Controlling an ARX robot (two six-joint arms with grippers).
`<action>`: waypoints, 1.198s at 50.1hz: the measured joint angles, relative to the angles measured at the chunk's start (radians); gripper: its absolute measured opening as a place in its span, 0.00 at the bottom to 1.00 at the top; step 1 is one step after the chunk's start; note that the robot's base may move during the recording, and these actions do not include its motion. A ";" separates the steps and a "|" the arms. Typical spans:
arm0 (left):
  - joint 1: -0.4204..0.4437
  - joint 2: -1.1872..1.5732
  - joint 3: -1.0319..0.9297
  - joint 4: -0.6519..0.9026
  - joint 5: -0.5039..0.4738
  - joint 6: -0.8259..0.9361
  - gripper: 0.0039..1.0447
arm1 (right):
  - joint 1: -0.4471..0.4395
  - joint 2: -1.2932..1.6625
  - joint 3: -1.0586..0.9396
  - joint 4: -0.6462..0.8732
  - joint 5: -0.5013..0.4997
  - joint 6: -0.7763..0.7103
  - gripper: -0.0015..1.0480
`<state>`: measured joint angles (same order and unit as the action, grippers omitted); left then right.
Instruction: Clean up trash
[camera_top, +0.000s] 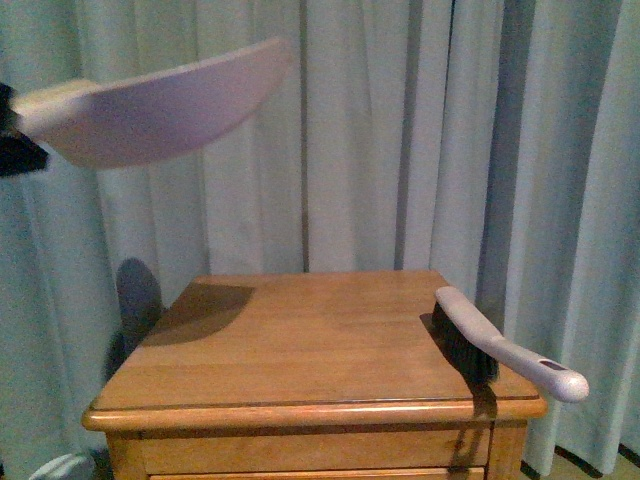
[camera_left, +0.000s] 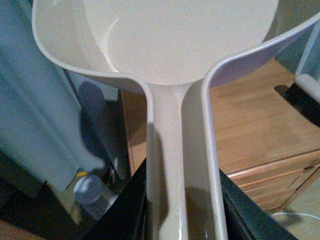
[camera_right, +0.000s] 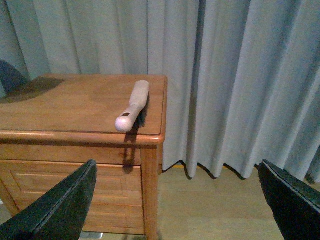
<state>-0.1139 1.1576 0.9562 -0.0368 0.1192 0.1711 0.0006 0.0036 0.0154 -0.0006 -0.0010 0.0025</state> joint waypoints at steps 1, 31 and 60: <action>0.009 -0.027 -0.011 -0.004 0.013 0.000 0.27 | 0.000 0.000 0.000 0.000 0.000 0.000 0.93; 0.182 -0.528 -0.246 -0.216 0.243 0.006 0.27 | 0.000 0.000 0.000 0.000 0.000 0.000 0.93; 0.220 -0.529 -0.269 -0.212 0.251 -0.004 0.27 | 0.050 0.469 0.210 -0.025 0.309 0.161 0.93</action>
<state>0.1059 0.6281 0.6868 -0.2489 0.3702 0.1673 0.0502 0.4725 0.2256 -0.0257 0.3077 0.1631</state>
